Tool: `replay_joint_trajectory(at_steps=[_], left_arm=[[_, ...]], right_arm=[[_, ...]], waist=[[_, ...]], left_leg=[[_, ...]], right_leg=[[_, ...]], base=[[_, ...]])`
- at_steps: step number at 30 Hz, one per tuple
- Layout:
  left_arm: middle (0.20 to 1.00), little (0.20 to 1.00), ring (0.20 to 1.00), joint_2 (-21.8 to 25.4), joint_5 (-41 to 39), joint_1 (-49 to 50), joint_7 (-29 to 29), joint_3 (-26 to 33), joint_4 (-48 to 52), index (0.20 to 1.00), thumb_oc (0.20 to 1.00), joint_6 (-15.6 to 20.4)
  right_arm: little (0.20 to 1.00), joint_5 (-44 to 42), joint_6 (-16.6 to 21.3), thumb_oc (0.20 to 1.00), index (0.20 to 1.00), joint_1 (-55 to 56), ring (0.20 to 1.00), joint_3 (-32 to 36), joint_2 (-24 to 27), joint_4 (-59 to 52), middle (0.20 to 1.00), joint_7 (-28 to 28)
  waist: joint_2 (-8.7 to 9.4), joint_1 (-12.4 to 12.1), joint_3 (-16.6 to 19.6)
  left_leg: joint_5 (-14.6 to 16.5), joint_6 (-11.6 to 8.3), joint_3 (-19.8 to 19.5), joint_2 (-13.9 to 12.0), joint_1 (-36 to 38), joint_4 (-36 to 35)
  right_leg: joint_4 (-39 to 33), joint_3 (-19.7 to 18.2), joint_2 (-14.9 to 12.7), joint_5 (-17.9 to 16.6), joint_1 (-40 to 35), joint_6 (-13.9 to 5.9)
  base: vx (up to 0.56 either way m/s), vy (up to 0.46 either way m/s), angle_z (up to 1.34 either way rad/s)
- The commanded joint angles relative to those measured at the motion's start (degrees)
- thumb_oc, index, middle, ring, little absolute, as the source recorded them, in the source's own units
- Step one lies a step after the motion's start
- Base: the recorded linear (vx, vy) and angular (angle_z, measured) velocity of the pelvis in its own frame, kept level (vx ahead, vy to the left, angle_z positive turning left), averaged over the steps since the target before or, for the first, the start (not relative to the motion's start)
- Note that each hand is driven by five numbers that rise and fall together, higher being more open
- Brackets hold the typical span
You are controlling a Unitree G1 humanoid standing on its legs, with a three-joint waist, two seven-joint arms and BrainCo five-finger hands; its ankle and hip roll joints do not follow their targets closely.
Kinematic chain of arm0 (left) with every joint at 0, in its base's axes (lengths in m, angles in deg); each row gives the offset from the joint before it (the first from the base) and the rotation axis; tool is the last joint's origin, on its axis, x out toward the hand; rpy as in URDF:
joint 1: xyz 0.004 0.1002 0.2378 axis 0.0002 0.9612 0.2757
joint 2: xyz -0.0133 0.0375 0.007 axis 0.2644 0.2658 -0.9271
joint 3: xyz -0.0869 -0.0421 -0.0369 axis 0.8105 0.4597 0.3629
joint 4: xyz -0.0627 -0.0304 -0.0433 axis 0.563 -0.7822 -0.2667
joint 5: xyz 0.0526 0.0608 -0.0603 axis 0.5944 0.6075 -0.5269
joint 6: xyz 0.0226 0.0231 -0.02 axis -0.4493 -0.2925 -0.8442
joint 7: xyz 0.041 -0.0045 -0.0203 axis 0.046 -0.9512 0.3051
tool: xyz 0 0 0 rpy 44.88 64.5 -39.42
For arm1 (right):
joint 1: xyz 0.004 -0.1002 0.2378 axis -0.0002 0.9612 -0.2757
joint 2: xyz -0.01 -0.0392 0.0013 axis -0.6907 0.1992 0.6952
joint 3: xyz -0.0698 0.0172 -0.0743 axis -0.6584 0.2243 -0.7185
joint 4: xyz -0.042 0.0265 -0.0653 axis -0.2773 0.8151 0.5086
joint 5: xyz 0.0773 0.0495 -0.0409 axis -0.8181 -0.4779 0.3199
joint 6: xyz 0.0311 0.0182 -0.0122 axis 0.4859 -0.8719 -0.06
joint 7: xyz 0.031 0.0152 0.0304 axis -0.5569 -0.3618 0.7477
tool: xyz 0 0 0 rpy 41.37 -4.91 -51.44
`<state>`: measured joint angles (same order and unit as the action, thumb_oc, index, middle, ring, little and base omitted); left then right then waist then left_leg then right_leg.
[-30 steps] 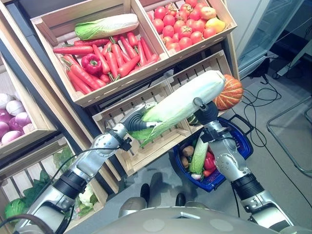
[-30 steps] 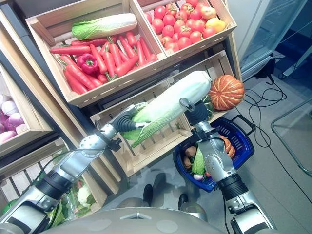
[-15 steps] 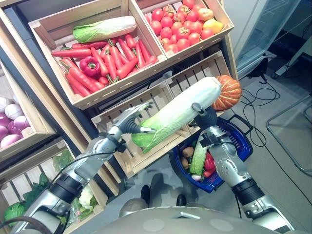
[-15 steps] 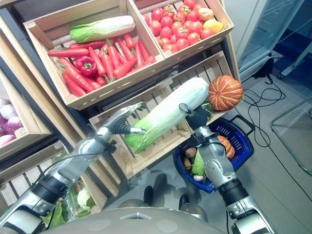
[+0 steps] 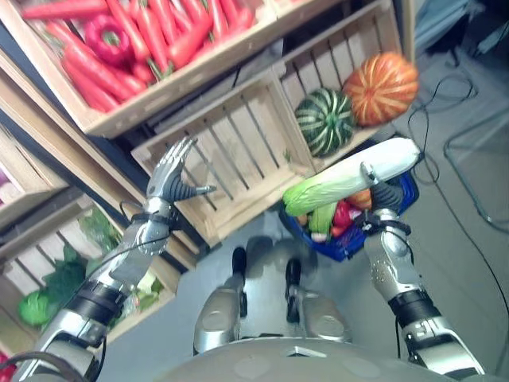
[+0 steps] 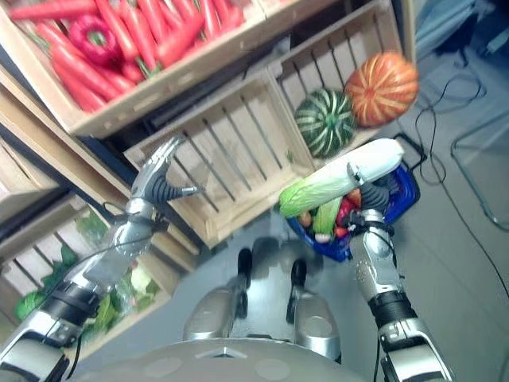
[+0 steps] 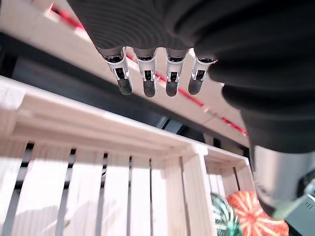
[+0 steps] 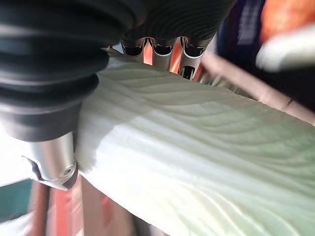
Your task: Pick up fruits and vegetables into the basket
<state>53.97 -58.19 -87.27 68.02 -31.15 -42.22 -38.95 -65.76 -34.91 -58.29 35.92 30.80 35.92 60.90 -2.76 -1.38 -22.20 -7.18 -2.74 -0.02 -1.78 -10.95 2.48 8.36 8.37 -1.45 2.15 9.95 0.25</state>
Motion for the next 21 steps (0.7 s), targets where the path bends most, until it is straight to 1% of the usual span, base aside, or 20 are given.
replay_joint_trajectory(at_steps=[1, 3, 7, 9, 11, 13, 15, 17, 21], left_arm=[[1.000, 1.000, 1.000, 1.73, -2.19, -2.56, 4.59, 1.05, 0.71, 1.000, 1.000, 2.58], [1.000, 1.000, 1.000, 1.74, -4.17, -5.15, 3.90, -0.44, 0.37, 1.000, 1.000, 3.74], [1.000, 1.000, 1.000, 1.21, -6.45, -9.42, 4.94, -3.45, -0.32, 1.000, 1.000, 5.30], [1.000, 1.000, 1.000, 0.74, -7.10, -11.75, 6.06, -5.30, -0.20, 1.000, 1.000, 5.87], [1.000, 1.000, 1.000, 0.09, -8.12, -13.71, 7.55, -6.49, -0.32, 1.000, 1.000, 6.94], [1.000, 1.000, 1.000, -0.30, -8.80, -15.28, 7.96, -7.22, -0.56, 1.000, 1.000, 7.97], [1.000, 1.000, 1.000, -0.75, -9.07, -16.20, 8.31, -7.77, -0.34, 1.000, 1.000, 8.28], [1.000, 1.000, 1.000, -1.27, -9.44, -17.40, 8.84, -8.50, -0.36, 1.000, 1.000, 8.08], [1.000, 1.000, 1.000, -1.77, -10.51, -18.65, 8.84, -8.96, -0.92, 1.000, 1.000, 8.41]], right_arm=[[0.200, 1.97, 5.20, 0.200, 0.200, -4.95, 0.200, 2.45, 2.90, -1.95, 0.200, -5.98], [0.200, 1.47, 5.90, 0.200, 0.200, -7.83, 0.200, 2.49, 3.57, 1.60, 0.200, -8.76], [0.200, -0.39, 5.46, 0.200, 0.200, -13.97, 0.200, 3.08, 4.71, 7.43, 0.200, -11.86], [0.200, -3.46, 5.91, 0.200, 0.200, -17.31, 0.200, 3.73, 6.01, 11.50, 0.200, -11.89], [0.200, -5.60, 5.93, 0.200, 0.200, -20.50, 0.200, 4.43, 6.88, 14.80, 0.200, -12.68], [0.200, -5.67, 5.16, 0.200, 0.200, -23.19, 0.200, 4.83, 7.61, 17.15, 0.200, -14.15], [0.200, -6.86, 4.59, 0.200, 0.200, -24.91, 0.200, 5.14, 8.12, 18.79, 0.200, -14.06], [0.200, -7.03, 2.88, 0.200, 0.200, -27.38, 0.200, 4.96, 8.87, 19.80, 0.200, -14.99], [0.200, -7.49, 0.09, 0.200, 0.200, -30.27, 0.200, 5.28, 9.88, 22.21, 0.200, -15.35]], waist=[[2.62, 0.21, -2.96], [2.51, -0.06, -4.42], [2.18, -0.34, -7.30], [1.77, -0.58, -7.59], [1.36, -1.10, -7.59], [1.02, -1.58, -7.59], [0.80, -1.87, -7.59], [0.47, -2.18, -7.59], [0.08, -2.52, -7.59]], left_leg=[[11.84, -0.10, 1.97, 2.33, -6.80, 17.69], [12.94, -0.41, 1.88, 2.09, -10.01, 21.31], [14.65, -0.35, 2.39, 2.16, -14.74, 26.55], [15.90, -0.37, 2.72, 2.12, -18.77, 29.91], [17.01, -0.11, 2.92, 2.67, -22.16, 32.61], [17.89, 0.37, 3.16, 3.10, -25.11, 34.90], [18.59, 0.34, 3.23, 3.52, -27.61, 37.04], [19.44, 0.82, 3.30, 3.83, -30.47, 38.92], [20.02, 1.20, 3.34, 3.91, -33.86, 41.11]], right_leg=[[9.04, 0.45, -2.55, 3.28, 3.45, -1.81], [11.38, 0.52, -2.81, 3.98, 5.52, -1.57], [16.53, 0.32, -2.83, 5.15, 9.91, -1.35], [20.08, 0.47, -3.28, 5.89, 13.94, -1.22], [23.56, 0.85, -3.69, 6.76, 17.74, -1.07], [26.96, 1.07, -4.35, 7.42, 21.41, -1.14], [29.24, 1.00, -4.82, 7.69, 24.01, -1.26], [32.60, 1.13, -5.18, 8.53, 27.75, -1.30], [35.90, 1.24, -5.50, 9.06, 32.04, -1.35]], base=[[-0.10, -0.037, 0.06], [-0.09, -0.035, 0.10], [-0.07, -0.018, 0.04], [-0.06, -0.012, 0.01], [-0.03, -0.007, 0.05], [-0.01, -0.003, 0.02], [-0.01, -0.010, 0.06], [0.00, -0.004, 0.02], [0.01, -0.004, 0.03]])
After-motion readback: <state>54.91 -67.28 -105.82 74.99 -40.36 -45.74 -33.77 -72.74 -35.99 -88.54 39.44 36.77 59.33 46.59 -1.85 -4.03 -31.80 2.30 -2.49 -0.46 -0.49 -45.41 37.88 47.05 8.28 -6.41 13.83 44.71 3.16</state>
